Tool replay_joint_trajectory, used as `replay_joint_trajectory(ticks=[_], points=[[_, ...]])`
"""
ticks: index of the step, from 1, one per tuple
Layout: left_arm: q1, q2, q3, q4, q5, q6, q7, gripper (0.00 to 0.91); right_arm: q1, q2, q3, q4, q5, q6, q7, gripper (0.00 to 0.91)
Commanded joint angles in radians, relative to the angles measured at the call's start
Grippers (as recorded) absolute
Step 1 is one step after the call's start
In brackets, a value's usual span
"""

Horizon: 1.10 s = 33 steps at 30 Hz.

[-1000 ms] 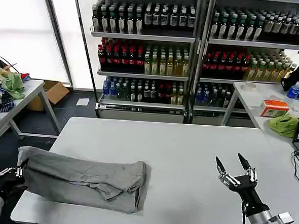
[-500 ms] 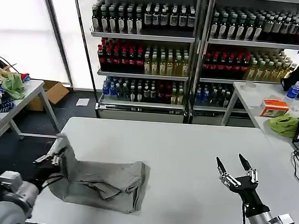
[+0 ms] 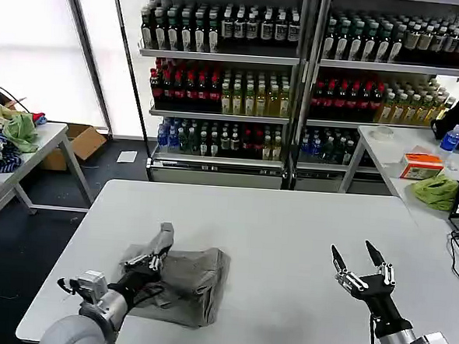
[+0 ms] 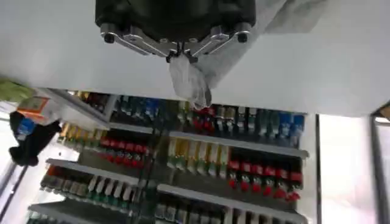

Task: Fold and organize the clothes.

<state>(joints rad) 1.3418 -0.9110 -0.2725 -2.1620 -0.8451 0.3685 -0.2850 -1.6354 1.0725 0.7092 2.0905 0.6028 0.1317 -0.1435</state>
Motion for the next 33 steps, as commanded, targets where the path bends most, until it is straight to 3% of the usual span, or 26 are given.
replay_joint_trajectory(ticks=[1, 8, 9, 10, 18, 27, 33], points=[[-0.127, -0.024, 0.194, 0.043, -0.025, 0.018, -0.043, 0.010, -0.002, 0.006, 0.000, 0.000, -0.004, -0.001, -0.001, 0.907], [-0.171, -0.020, 0.220, 0.042, -0.054, 0.049, -0.047, 0.040, -0.009, 0.011, -0.002, -0.006, -0.013, 0.003, -0.004, 0.907], [-0.178, -0.027, 0.225, 0.058, -0.050, 0.063, -0.049, 0.665, -0.009, 0.011, -0.002, -0.003, -0.012, 0.002, -0.003, 0.907], [-0.184, -0.034, 0.227, 0.064, -0.045, 0.072, -0.049, 0.907, -0.009, 0.012, -0.002, -0.001, -0.012, 0.002, -0.002, 0.907], [-0.148, -0.053, 0.223, 0.061, -0.005, 0.104, -0.029, 0.907, -0.011, 0.011, 0.005, 0.004, -0.010, -0.001, 0.003, 0.907], [-0.066, -0.052, 0.136, -0.092, -0.023, 0.101, -0.028, 0.907, -0.002, 0.007, -0.004, 0.025, -0.009, -0.013, 0.002, 0.907], [0.050, -0.025, -0.086, -0.158, -0.023, 0.104, 0.018, 0.907, -0.007, 0.001, -0.005, 0.033, -0.007, -0.009, -0.001, 0.907]])
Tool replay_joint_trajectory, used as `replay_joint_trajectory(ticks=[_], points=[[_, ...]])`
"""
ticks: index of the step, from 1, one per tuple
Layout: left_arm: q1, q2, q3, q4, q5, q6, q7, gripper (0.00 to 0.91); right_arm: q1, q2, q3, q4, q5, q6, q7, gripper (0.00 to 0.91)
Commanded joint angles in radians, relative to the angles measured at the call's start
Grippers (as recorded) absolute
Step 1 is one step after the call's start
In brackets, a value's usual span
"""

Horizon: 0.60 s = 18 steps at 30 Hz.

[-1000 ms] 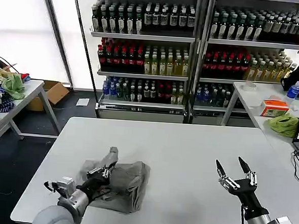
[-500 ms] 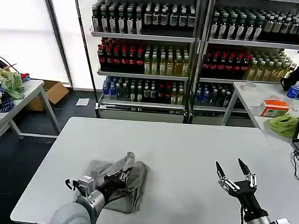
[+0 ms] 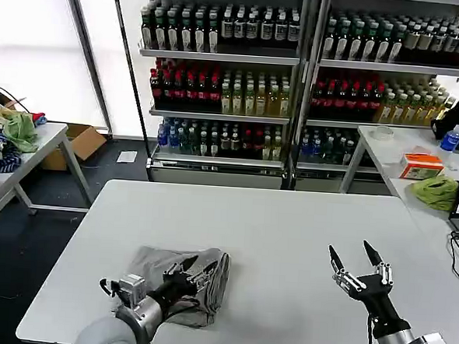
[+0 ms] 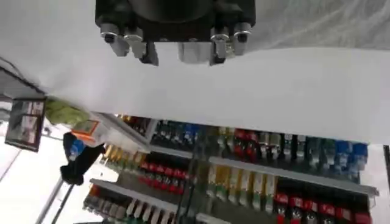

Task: Fold and organize the clothes.

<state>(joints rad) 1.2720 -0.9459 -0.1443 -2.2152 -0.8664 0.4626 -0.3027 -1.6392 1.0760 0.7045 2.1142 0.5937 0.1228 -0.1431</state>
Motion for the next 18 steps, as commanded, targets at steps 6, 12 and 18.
replay_joint_trajectory(ticks=[6, 12, 18], points=[[0.277, -0.007, -0.455, 0.034, 0.210, 0.010, 0.204, 0.907, -0.008, -0.008, -0.010, 0.012, -0.003, 0.010, -0.006, 0.907], [0.346, -0.036, -0.471, 0.106, 0.274, -0.006, 0.228, 0.907, 0.010, 0.016, -0.028, 0.006, -0.011, 0.008, -0.009, 0.907], [0.286, -0.053, -0.444, 0.193, 0.269, 0.025, 0.201, 0.907, 0.006, 0.014, -0.025, 0.007, -0.009, 0.007, -0.012, 0.907]])
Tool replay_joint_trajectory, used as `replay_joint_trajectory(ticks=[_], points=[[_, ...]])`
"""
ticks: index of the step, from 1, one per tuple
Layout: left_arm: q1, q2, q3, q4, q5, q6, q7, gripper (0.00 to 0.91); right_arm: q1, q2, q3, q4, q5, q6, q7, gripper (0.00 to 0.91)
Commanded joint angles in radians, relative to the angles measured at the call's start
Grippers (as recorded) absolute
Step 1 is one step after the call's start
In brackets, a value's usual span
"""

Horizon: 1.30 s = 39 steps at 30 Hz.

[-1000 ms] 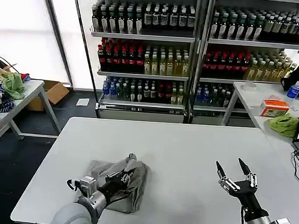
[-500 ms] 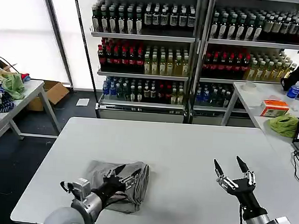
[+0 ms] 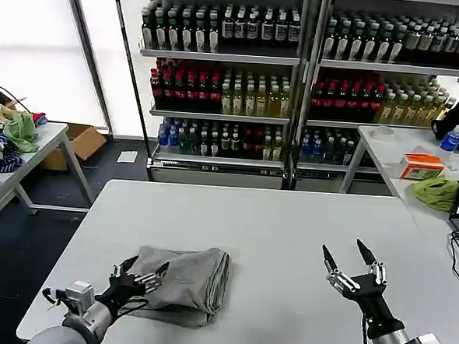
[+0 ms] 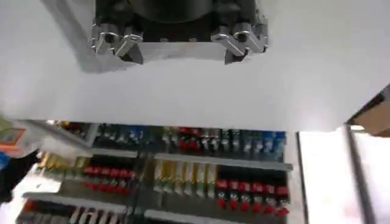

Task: Fold and organize the clothes.

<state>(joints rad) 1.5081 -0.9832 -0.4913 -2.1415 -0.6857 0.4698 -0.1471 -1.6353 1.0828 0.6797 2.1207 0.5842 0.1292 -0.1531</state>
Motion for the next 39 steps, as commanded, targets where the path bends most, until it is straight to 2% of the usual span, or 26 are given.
replay_joint_trajectory(ticks=[1, 4, 11, 12, 13, 14, 15, 16, 24, 35, 39], points=[[0.045, -0.017, -0.093, 0.121, 0.066, 0.025, 0.040, 0.907, 0.000, 0.008, 0.003, 0.002, 0.002, 0.000, -0.003, 0.907], [0.036, -0.018, -0.085, 0.115, -0.009, 0.051, 0.033, 0.907, -0.003, 0.018, 0.008, 0.001, 0.003, -0.001, -0.002, 0.907], [-0.012, -0.026, -0.055, 0.160, -0.039, 0.071, 0.025, 0.907, -0.016, 0.033, 0.018, 0.001, 0.003, 0.002, -0.008, 0.907], [-0.015, -0.027, -0.051, 0.159, -0.054, 0.077, 0.022, 0.796, -0.018, 0.034, 0.019, -0.001, 0.002, 0.004, -0.008, 0.907], [-0.019, -0.030, -0.048, 0.160, -0.063, 0.080, 0.019, 0.625, -0.020, 0.034, 0.019, -0.001, 0.003, 0.004, -0.008, 0.907], [-0.025, -0.032, -0.045, 0.163, -0.085, 0.084, 0.018, 0.232, -0.022, 0.037, 0.020, -0.001, 0.002, 0.006, -0.008, 0.907], [-0.029, -0.035, -0.042, 0.166, -0.096, 0.084, 0.013, 0.050, -0.024, 0.038, 0.021, 0.000, 0.002, 0.007, -0.008, 0.907], [-0.033, -0.037, -0.041, 0.169, -0.103, 0.084, 0.004, 0.010, -0.027, 0.038, 0.021, 0.001, 0.002, 0.008, -0.008, 0.907], [-0.041, -0.049, -0.038, 0.165, -0.194, 0.080, -0.008, 0.010, -0.030, 0.036, 0.024, -0.003, 0.002, 0.017, -0.006, 0.907], [-0.038, -0.109, -0.042, 0.146, -0.218, 0.070, -0.021, 0.010, -0.030, 0.031, 0.029, 0.006, 0.005, 0.018, -0.002, 0.907], [-0.031, -0.159, -0.065, 0.131, -0.216, 0.065, -0.016, 0.010, -0.023, 0.032, 0.026, 0.000, 0.003, 0.018, -0.002, 0.907]])
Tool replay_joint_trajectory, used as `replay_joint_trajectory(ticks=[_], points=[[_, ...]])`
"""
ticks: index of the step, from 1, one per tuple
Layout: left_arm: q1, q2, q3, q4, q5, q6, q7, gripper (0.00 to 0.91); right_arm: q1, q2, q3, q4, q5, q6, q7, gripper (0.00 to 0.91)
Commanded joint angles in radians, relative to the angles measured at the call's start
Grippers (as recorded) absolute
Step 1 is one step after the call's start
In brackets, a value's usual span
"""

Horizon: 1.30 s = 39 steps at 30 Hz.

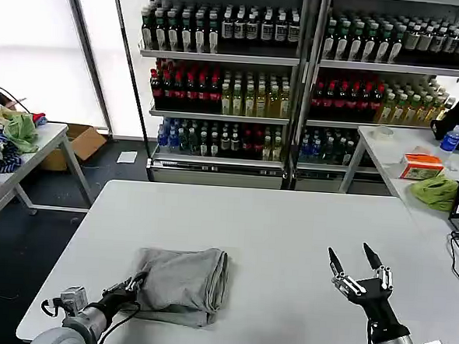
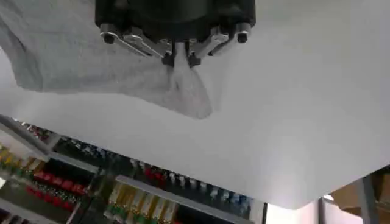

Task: Fold and organize the clothes.

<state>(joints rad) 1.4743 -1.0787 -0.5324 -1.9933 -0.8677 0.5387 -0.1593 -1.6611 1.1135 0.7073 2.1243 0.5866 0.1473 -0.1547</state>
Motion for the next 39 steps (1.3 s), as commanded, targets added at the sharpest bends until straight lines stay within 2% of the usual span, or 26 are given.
replay_joint_trajectory(ticks=[1, 3, 7, 13, 17, 25, 27, 30, 33, 34, 36, 37, 39], points=[[0.005, -0.071, -0.040, -0.022, -0.035, -0.005, -0.005, 0.010, 0.005, 0.002, -0.002, -0.002, 0.000, 0.000, 0.000, 0.907], [0.009, -0.061, -0.075, -0.027, -0.038, -0.008, -0.003, 0.010, 0.008, 0.000, -0.002, -0.002, 0.001, 0.000, 0.000, 0.907], [0.027, -0.014, -0.232, -0.021, -0.064, -0.012, 0.026, 0.010, 0.014, -0.003, 0.001, -0.005, 0.002, 0.001, 0.001, 0.907], [0.058, 0.108, -0.557, 0.040, -0.007, 0.000, 0.173, 0.010, 0.029, -0.010, -0.004, -0.018, 0.005, 0.003, 0.004, 0.907], [0.071, 0.196, -0.707, 0.081, -0.009, 0.019, 0.221, 0.010, 0.046, -0.014, -0.012, -0.022, 0.037, -0.012, 0.017, 0.907], [0.068, 0.349, -0.789, 0.072, -0.040, 0.037, 0.222, 0.010, 0.081, -0.028, -0.003, -0.058, 0.057, -0.011, 0.021, 0.907], [0.089, 0.337, -0.748, -0.005, -0.001, 0.021, 0.211, 0.010, 0.088, -0.026, 0.011, -0.072, 0.067, -0.010, 0.022, 0.907], [0.097, 0.242, -0.576, -0.163, 0.027, 0.026, 0.157, 0.010, 0.097, -0.026, 0.018, -0.100, 0.075, -0.005, 0.019, 0.907], [0.072, 0.156, -0.269, -0.223, 0.086, 0.019, 0.102, 0.010, 0.103, -0.023, 0.022, -0.127, 0.074, 0.001, 0.018, 0.907], [0.049, 0.121, -0.085, -0.210, 0.132, -0.001, 0.099, 0.010, 0.104, -0.020, 0.026, -0.132, 0.074, 0.001, 0.018, 0.907], [-0.002, 0.085, 0.055, -0.176, 0.184, -0.016, 0.064, 0.010, 0.105, -0.017, 0.030, -0.136, 0.074, 0.001, 0.019, 0.907], [-0.050, 0.065, 0.182, -0.151, 0.184, -0.026, 0.045, 0.010, 0.101, -0.016, 0.036, -0.138, 0.072, 0.001, 0.018, 0.907], [-0.125, 0.048, 0.305, -0.131, 0.123, -0.009, -0.034, 0.010, 0.097, -0.014, 0.039, -0.145, 0.072, 0.001, 0.018, 0.907]])
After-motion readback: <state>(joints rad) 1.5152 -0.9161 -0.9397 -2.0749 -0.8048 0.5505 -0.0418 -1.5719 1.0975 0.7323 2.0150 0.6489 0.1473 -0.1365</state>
